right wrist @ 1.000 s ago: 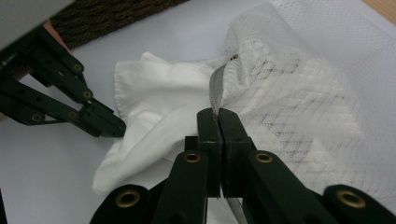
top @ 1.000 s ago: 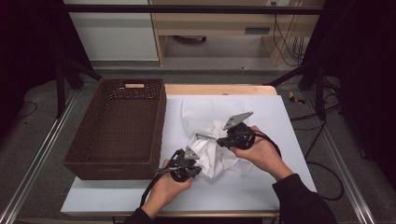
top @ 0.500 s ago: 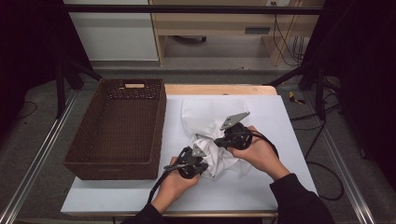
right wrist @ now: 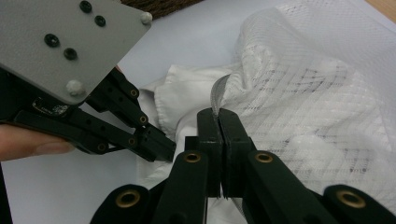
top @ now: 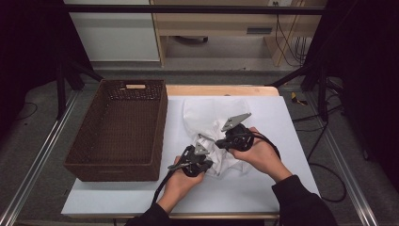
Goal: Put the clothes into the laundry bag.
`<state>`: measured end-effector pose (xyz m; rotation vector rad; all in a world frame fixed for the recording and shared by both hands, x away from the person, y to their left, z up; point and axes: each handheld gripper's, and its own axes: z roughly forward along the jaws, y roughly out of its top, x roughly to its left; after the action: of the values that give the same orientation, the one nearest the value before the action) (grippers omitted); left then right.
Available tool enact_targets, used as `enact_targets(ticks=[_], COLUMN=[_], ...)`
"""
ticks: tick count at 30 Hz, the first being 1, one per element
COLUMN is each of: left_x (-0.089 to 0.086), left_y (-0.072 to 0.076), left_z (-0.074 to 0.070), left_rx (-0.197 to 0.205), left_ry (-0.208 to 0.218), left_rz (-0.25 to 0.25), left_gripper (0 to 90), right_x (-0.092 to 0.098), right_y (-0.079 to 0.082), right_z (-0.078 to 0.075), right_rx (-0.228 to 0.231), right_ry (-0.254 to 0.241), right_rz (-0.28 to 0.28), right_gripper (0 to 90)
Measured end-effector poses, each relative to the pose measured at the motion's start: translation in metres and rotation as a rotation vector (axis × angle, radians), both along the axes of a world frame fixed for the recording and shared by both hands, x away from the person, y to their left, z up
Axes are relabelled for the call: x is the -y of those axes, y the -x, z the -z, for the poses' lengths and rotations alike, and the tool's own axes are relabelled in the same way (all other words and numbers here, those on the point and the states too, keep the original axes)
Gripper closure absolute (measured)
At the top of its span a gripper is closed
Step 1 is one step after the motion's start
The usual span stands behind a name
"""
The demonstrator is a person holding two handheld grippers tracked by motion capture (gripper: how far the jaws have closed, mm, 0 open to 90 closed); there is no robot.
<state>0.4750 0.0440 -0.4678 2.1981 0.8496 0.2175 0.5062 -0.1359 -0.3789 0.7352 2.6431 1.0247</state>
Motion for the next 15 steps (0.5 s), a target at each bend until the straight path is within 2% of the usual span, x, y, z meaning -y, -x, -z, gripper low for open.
enact_targets(ticks=[6,9,12,15], left_x=[0.005,0.008,0.01,0.012], left_y=[-0.003,-0.004,-0.007,-0.01], left_z=[-0.001,-0.003,-0.002,-0.001], left_rx=[0.014,0.032,0.028,0.029], left_ry=[0.028,0.021,0.03,0.045], left_rz=[-0.014,-0.015,-0.021,-0.034], left_gripper=[90.0,90.0,90.0,90.0], right_x=[0.0,0.0,0.0,0.001], right_y=[0.001,0.002,0.002,0.003], right_z=[-0.001,-0.002,-0.001,-0.001], right_rx=[-0.006,-0.004,0.006,-0.006], right_ry=[0.01,0.011,0.009,0.009], right_rz=[0.008,0.008,-0.006,0.013], right_gripper=[89.2,89.2,89.2,89.2])
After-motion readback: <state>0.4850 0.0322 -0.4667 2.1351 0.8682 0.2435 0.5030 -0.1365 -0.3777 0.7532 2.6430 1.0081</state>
